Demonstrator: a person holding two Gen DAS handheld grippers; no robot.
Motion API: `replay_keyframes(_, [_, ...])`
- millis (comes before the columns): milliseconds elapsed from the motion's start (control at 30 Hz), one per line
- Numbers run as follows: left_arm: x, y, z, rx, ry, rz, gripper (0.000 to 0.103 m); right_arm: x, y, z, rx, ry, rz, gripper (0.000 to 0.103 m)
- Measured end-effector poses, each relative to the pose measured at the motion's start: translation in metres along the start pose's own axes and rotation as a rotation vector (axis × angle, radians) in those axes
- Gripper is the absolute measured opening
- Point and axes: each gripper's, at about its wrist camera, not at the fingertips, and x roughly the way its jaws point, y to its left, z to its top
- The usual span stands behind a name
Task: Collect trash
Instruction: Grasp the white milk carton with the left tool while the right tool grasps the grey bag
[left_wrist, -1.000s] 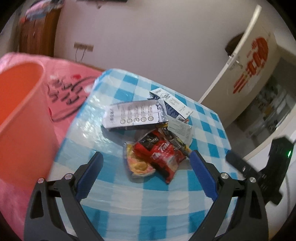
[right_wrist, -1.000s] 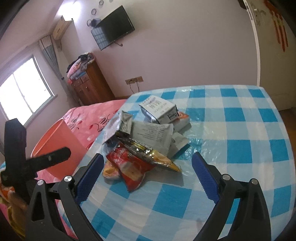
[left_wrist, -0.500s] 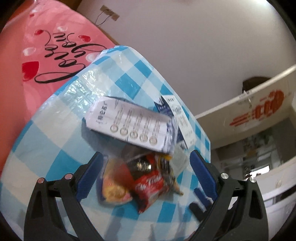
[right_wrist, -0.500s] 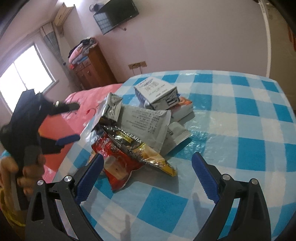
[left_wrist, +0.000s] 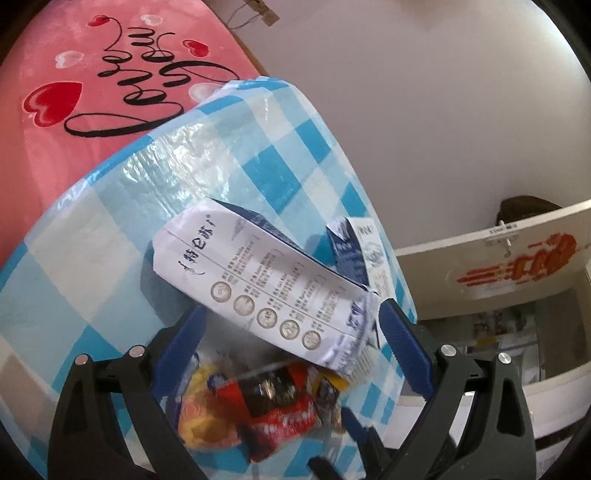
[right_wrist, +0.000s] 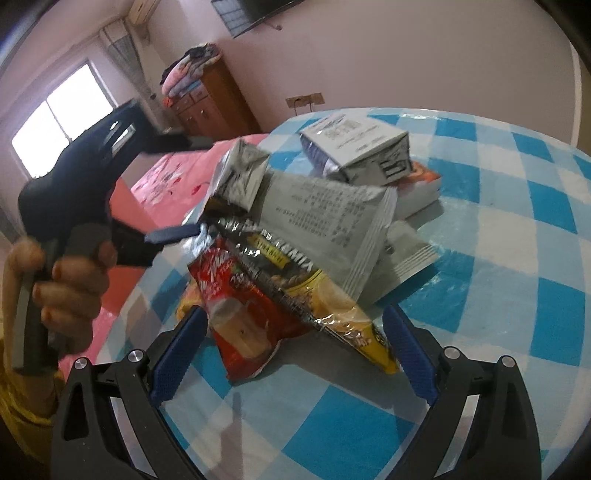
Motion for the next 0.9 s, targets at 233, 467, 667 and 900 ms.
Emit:
replay_keyframes(233, [0.016, -0.002, 0.013, -0.016, 0.012, 0.047, 0.095, -0.002, 0.025, -0.019, -0.059, 0.029, 0.075, 0.095])
replay_keyframes(467, [0.025, 0.007, 0.023, -0.046, 0.0, 0.075, 0.095, -0.008, 0.054, -0.045, -0.147, 0.04, 0.097, 0.095])
replay_keyframes(667, [0.032, 0.009, 0.028, -0.063, 0.009, 0.069, 0.095, -0.021, 0.02, -0.032, -0.016, -0.023, 0.087, 0.095])
replay_keyframes(900, [0.032, 0.008, 0.027, -0.078, 0.021, 0.038, 0.095, -0.025, -0.018, 0.004, 0.101, -0.105, 0.076, 0.095])
